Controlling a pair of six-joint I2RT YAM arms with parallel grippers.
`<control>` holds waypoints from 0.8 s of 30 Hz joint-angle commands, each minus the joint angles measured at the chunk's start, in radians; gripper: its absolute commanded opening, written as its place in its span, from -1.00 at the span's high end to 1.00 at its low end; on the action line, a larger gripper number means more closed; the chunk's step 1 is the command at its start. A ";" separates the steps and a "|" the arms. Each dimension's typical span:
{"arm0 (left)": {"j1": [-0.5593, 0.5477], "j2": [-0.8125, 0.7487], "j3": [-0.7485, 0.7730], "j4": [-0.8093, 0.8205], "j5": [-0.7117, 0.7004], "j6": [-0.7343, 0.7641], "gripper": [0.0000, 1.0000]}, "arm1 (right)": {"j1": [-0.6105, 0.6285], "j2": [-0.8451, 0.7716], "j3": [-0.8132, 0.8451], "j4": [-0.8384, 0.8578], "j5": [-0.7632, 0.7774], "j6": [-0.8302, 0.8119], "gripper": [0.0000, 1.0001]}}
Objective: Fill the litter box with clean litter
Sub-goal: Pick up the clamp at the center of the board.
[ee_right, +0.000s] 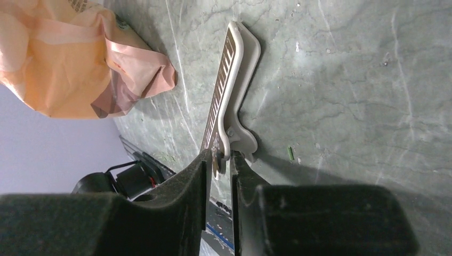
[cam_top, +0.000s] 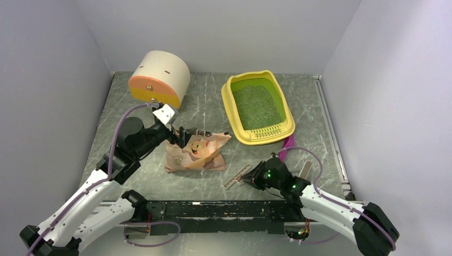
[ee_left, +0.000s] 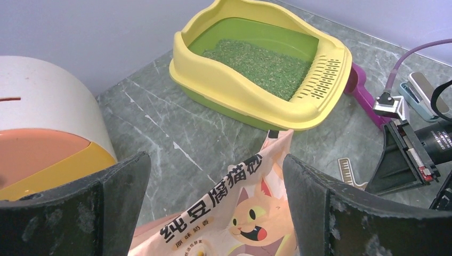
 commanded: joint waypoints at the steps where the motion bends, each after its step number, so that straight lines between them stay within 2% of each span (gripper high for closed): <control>1: 0.005 0.001 0.010 0.015 -0.008 -0.029 -0.94 | -0.003 0.001 -0.018 0.049 0.030 0.013 0.64; 3: 0.005 0.005 0.012 0.015 -0.002 -0.036 -0.94 | -0.002 -0.003 -0.013 0.050 0.034 -0.001 0.80; 5: 0.005 0.003 0.011 0.015 0.027 -0.032 -0.94 | -0.004 -0.011 -0.004 0.034 0.038 -0.010 0.82; 8: 0.005 -0.008 0.006 0.029 0.029 -0.062 -0.94 | -0.003 -0.041 0.018 -0.034 0.038 -0.035 1.00; 19: 0.005 0.078 0.104 -0.092 -0.002 -0.116 -0.94 | -0.003 -0.274 0.118 -0.317 -0.021 -0.185 1.00; 24: 0.005 0.114 0.114 -0.077 0.047 -0.155 -0.94 | -0.002 -0.366 0.190 -0.331 -0.071 -0.314 1.00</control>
